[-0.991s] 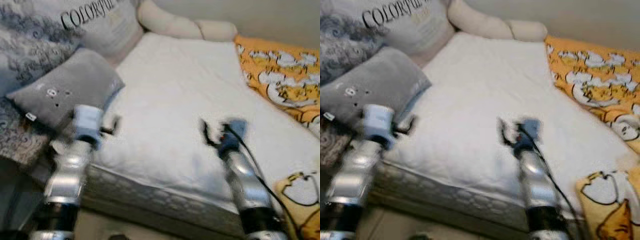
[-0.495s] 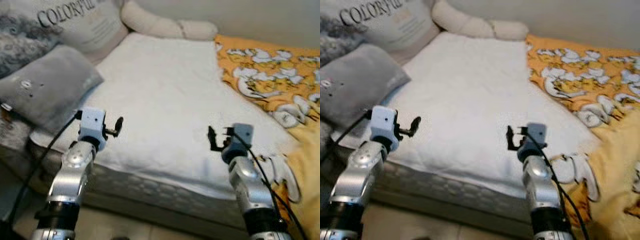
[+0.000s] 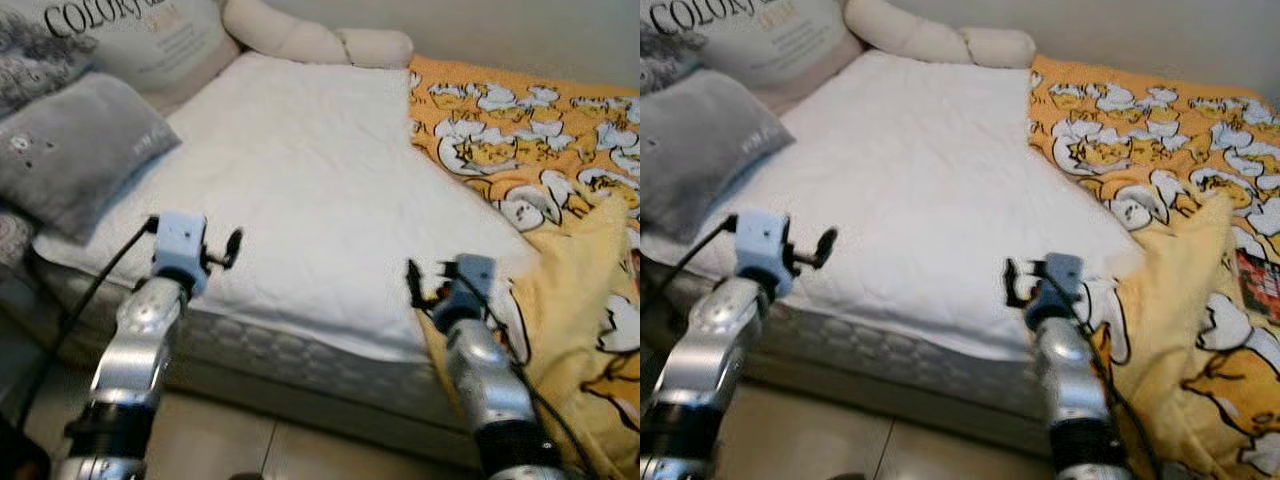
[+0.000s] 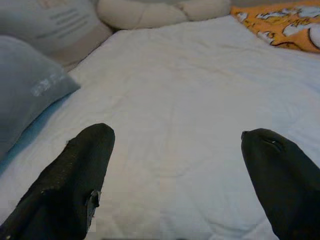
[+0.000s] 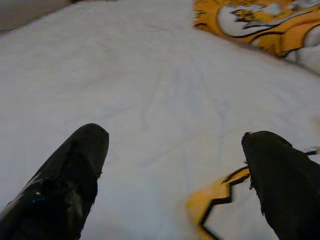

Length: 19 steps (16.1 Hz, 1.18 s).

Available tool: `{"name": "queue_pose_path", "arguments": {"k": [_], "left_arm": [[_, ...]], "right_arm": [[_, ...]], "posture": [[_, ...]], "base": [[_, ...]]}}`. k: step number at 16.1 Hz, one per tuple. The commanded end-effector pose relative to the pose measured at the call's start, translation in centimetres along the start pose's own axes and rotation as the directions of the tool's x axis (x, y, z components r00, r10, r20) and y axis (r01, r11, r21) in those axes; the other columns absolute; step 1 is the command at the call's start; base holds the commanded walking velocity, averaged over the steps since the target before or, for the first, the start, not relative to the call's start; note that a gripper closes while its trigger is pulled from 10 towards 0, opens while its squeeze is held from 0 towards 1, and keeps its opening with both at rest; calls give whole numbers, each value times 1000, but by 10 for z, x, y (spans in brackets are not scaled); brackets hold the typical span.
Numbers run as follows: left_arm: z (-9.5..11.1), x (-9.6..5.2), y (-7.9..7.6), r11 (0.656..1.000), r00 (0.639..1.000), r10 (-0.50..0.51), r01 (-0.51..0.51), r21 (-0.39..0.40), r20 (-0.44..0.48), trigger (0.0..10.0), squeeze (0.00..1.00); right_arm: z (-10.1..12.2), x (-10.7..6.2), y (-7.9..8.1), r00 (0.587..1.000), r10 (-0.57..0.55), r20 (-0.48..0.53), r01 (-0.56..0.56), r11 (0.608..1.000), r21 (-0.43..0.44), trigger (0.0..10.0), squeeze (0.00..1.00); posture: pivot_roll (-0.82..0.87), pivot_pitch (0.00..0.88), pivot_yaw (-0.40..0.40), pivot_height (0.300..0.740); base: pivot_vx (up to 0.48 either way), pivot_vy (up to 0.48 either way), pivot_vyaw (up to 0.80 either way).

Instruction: Clean up the room

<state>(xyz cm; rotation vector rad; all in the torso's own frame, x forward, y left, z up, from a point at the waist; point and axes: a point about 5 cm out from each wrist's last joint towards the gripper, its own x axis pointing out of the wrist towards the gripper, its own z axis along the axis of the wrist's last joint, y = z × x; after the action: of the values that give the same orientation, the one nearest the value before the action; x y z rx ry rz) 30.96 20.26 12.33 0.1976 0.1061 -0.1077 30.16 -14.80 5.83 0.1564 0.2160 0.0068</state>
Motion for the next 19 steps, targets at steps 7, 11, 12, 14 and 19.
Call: {"name": "queue_pose_path", "arguments": {"k": [7,11,12,14,19], "left_arm": [[3,1,-4,1000,1000,1,-1,17,7,10000,965],[3,2,-4,1000,1000,-3,3,19,6,10000,961],[3,2,-4,1000,1000,-3,3,20,6,10000,961],[3,2,-4,1000,1000,-4,4,21,5,10000,965],[3,3,-4,1000,1000,-7,7,22,3,10000,961]], "right_arm": [[1,1,1,1000,23,7,-22,1000,-17,10000,1000],[2,2,2,999,31,9,-31,999,-19,10000,1000],[2,2,2,999,32,8,-32,999,-19,10000,1000],[3,3,3,999,36,11,-35,999,-19,10000,1000],[4,4,4,999,42,13,-42,999,-18,10000,1000]], "posture": [[133,0,-10,740],[132,0,-9,740],[132,0,-9,740],[126,0,-6,740],[120,0,2,740]], "base": [[0,-322,0],[0,-318,0],[0,-319,0],[0,-322,0],[0,-317,-1]]}}
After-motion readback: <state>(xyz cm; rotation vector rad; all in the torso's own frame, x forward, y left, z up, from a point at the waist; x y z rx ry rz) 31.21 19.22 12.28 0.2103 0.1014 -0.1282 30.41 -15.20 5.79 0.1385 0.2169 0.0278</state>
